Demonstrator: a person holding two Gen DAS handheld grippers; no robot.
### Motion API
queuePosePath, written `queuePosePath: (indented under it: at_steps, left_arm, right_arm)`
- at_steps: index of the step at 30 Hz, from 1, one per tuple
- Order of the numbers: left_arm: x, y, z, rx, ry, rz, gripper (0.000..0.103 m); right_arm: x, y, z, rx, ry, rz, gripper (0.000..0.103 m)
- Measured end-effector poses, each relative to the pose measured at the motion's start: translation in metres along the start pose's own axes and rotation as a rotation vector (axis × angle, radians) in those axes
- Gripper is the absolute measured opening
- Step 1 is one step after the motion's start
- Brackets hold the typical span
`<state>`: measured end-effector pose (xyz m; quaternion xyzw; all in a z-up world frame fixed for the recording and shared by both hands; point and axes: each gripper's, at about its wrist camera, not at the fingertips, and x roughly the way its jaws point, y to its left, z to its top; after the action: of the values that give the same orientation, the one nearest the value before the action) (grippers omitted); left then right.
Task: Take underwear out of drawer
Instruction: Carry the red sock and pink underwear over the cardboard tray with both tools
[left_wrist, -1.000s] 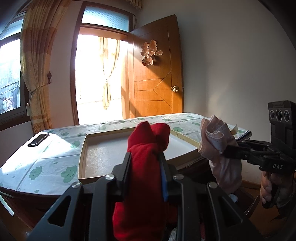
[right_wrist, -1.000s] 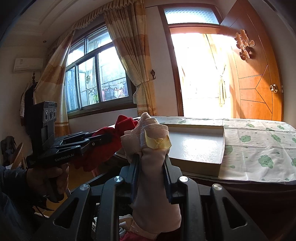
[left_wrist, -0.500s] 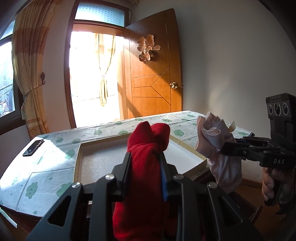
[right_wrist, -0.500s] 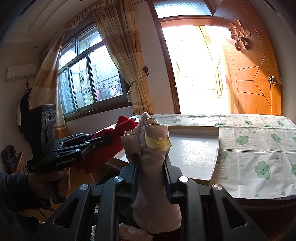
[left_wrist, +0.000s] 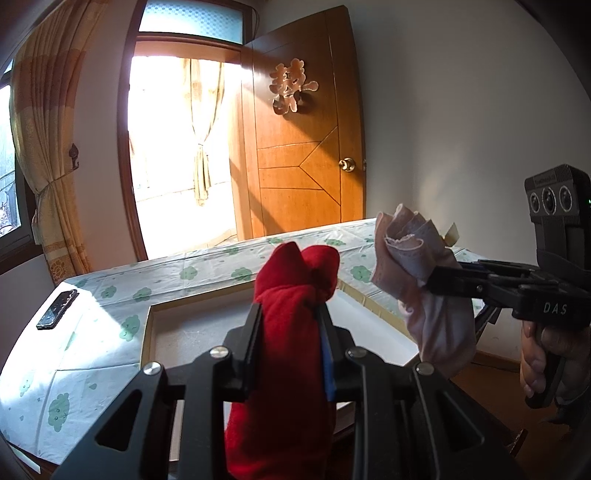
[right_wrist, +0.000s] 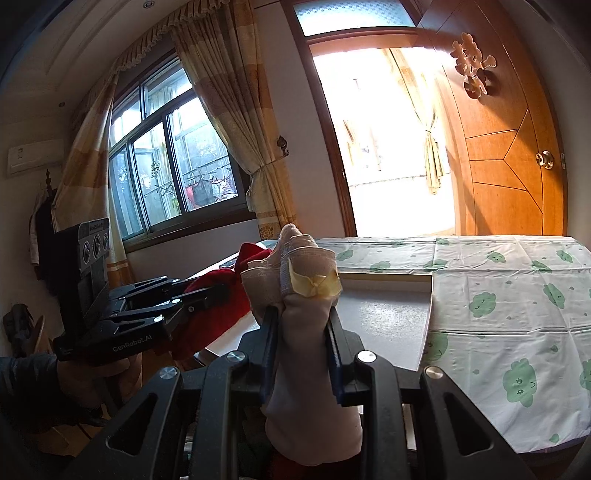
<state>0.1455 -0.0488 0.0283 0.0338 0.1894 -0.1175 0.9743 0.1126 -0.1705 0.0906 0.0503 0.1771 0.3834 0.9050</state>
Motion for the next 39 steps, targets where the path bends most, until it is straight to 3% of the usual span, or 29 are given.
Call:
queuePosePath:
  at_steps: [12, 28, 39]
  left_arm:
    - [0.054, 0.025, 0.021, -0.135, 0.099, -0.027, 0.025]
    - [0.135, 0.051, 0.047, -0.332, 0.209, -0.015, 0.025]
    - [0.172, 0.054, 0.045, -0.404, 0.276, -0.005, 0.025]
  right_arm:
    - [0.043, -0.030, 0.035, 0.057, 0.047, -0.036, 0.027]
    - [0.115, -0.094, 0.054, 0.264, 0.177, -0.078, 0.027]
    - [0.144, -0.111, 0.057, 0.300, 0.226, -0.137, 0.027]
